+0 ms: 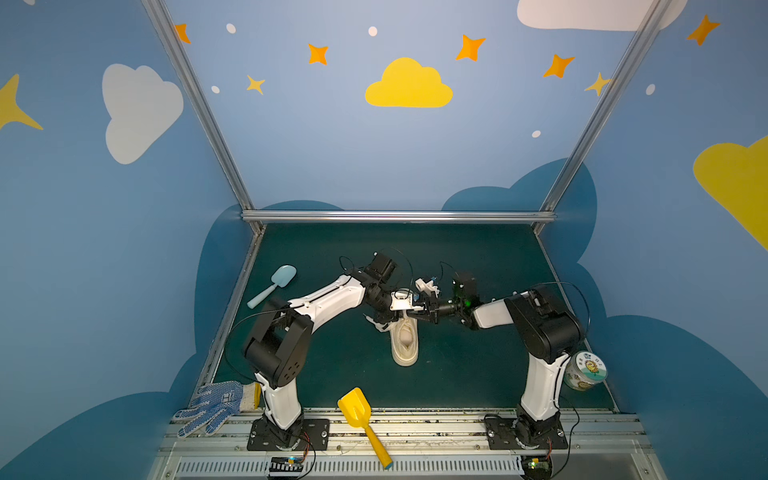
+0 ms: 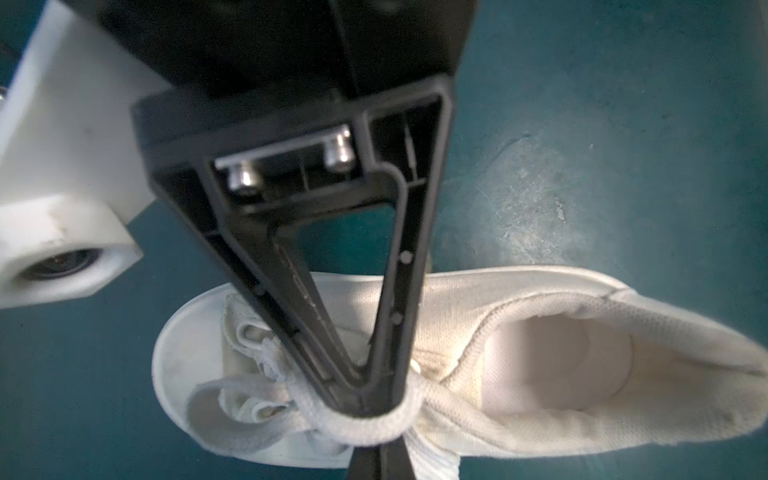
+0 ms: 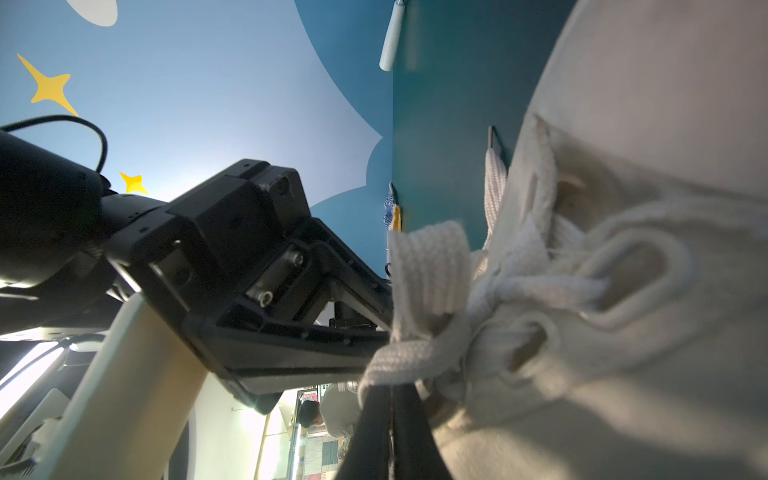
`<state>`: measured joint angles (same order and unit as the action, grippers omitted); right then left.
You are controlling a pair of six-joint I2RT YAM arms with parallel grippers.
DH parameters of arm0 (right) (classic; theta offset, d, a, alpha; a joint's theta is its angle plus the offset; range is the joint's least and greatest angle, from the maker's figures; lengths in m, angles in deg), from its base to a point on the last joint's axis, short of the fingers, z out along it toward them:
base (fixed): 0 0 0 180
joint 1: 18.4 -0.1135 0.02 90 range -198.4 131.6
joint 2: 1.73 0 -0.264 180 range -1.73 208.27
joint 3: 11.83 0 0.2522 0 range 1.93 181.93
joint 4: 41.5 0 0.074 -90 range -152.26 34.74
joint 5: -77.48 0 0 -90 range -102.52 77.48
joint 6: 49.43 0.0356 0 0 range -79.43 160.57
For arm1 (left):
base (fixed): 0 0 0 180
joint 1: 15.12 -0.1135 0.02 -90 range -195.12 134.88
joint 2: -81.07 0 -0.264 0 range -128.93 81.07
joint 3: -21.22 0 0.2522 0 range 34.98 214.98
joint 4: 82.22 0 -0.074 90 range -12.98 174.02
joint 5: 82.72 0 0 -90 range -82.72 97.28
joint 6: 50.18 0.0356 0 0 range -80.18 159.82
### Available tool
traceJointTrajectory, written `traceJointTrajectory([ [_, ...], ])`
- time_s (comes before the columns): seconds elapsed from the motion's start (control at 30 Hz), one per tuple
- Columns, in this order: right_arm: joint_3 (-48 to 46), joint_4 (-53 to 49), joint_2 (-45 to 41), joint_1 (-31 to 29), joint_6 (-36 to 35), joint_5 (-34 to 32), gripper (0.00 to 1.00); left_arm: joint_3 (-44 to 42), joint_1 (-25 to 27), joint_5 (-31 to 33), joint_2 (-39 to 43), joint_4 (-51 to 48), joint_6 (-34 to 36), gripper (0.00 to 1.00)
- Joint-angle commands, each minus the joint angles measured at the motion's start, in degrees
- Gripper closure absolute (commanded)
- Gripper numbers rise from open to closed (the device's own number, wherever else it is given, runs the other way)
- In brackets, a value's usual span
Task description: Tie the shoes
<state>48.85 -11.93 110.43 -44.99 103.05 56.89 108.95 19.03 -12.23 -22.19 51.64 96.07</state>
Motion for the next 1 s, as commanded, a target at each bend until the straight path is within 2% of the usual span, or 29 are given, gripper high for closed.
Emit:
traceJointTrajectory([
  [0.0,1.2,-3.5,0.6,-0.2,-3.2,-1.0,0.98,-1.5,0.0,-1.4,1.4,0.6,-0.5,0.97],
  [0.27,2.5,-16.8,-0.8,-0.3,-11.0,-2.5,1.0,-1.8,-0.2,-1.0,1.9,0.5,-0.8,0.97],
  [0.53,3.8,-16.1,-0.1,-1.0,-10.6,-0.4,0.99,-1.8,-0.3,-1.1,1.8,0.4,-1.0,0.97],
  [0.97,1.8,13.3,5.1,-1.1,8.9,2.6,0.98,-2.2,-0.5,-0.8,2.4,0.2,-0.9,0.97],
])
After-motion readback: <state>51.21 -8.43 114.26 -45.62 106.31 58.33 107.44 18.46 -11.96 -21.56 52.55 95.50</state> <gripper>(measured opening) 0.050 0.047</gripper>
